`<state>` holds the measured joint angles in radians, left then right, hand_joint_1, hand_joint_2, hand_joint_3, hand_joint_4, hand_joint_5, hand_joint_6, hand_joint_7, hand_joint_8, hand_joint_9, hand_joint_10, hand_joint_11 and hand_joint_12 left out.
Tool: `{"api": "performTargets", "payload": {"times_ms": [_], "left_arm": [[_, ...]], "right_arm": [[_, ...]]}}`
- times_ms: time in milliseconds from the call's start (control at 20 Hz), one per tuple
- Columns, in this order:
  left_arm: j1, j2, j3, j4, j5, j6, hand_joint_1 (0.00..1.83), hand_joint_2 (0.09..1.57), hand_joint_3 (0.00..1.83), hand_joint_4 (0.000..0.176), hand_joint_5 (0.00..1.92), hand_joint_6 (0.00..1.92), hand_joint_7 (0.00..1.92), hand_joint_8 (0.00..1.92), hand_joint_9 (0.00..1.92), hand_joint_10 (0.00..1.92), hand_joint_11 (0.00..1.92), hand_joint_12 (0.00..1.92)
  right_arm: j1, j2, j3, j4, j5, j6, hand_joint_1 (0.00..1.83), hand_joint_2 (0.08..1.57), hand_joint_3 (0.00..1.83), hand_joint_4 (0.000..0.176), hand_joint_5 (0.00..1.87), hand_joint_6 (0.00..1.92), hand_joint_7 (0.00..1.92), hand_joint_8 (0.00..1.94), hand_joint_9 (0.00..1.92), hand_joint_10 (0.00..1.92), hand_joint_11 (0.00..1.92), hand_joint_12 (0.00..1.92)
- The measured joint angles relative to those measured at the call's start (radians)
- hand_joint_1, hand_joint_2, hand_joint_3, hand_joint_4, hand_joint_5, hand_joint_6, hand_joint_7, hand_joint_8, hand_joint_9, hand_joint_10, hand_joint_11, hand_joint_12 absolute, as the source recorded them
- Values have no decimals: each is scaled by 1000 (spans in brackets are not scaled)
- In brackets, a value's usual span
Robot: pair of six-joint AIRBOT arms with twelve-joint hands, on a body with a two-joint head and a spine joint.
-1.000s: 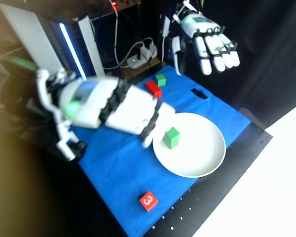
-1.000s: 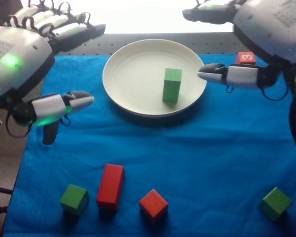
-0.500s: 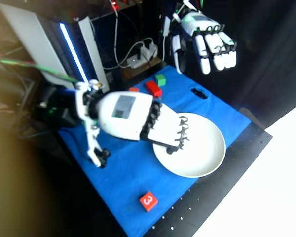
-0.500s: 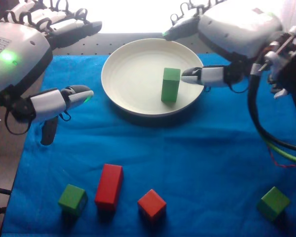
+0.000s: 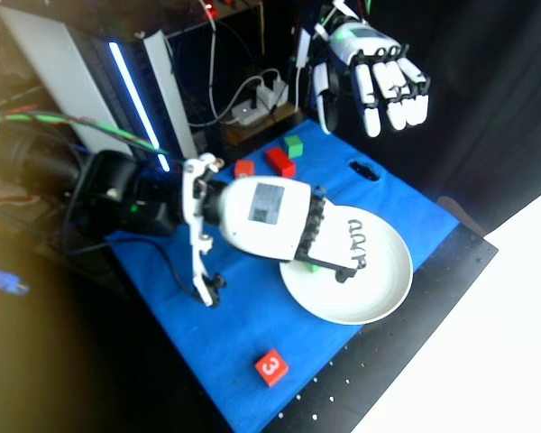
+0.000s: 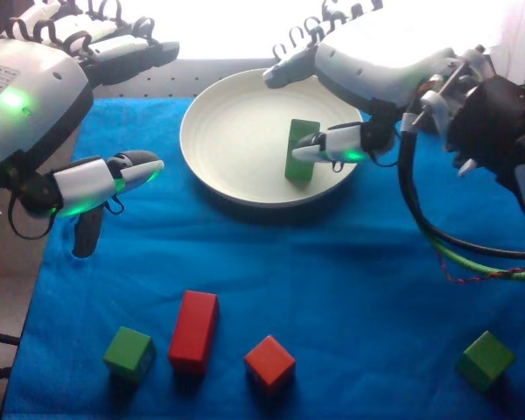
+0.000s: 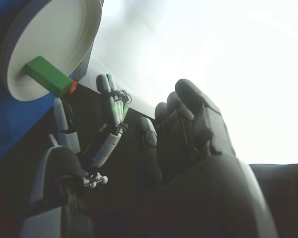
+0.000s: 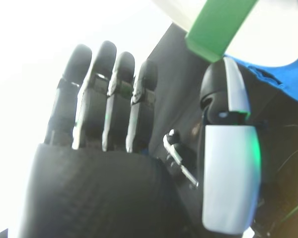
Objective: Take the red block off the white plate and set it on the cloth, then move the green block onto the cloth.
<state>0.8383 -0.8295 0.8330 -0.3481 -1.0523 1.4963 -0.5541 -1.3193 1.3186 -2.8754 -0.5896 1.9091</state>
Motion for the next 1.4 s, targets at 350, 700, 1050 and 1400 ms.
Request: {"api": "performTargets", "payload": {"times_ms": [350, 700, 1050, 1400], "left_arm": [[0, 0, -2, 1, -3, 0, 846, 1095, 0, 40, 416, 4, 305, 7, 246, 16, 0, 819], [0, 0, -7, 3, -7, 0, 893, 1105, 3, 44, 428, 1, 312, 2, 281, 16, 0, 914], [0, 0, -7, 3, -7, 0, 836, 1128, 2, 35, 431, 2, 300, 3, 247, 7, 0, 800], [0, 0, -7, 4, -7, 0, 872, 1133, 0, 26, 421, 1, 287, 0, 255, 3, 0, 871]], "right_arm": [[2, -50, 56, 10, 77, 0, 956, 950, 0, 0, 611, 1, 654, 3, 493, 512, 87, 1561], [2, -71, 90, 18, 128, 0, 1140, 993, 1, 0, 756, 1, 897, 45, 677, 728, 325, 1604], [2, -79, 95, 22, 144, 0, 1359, 1163, 0, 0, 867, 1166, 880, 1044, 789, 1392, 525, 1433], [2, -79, 96, 21, 143, 0, 1375, 1121, 0, 0, 905, 1062, 1008, 881, 874, 1291, 646, 1364]]}}
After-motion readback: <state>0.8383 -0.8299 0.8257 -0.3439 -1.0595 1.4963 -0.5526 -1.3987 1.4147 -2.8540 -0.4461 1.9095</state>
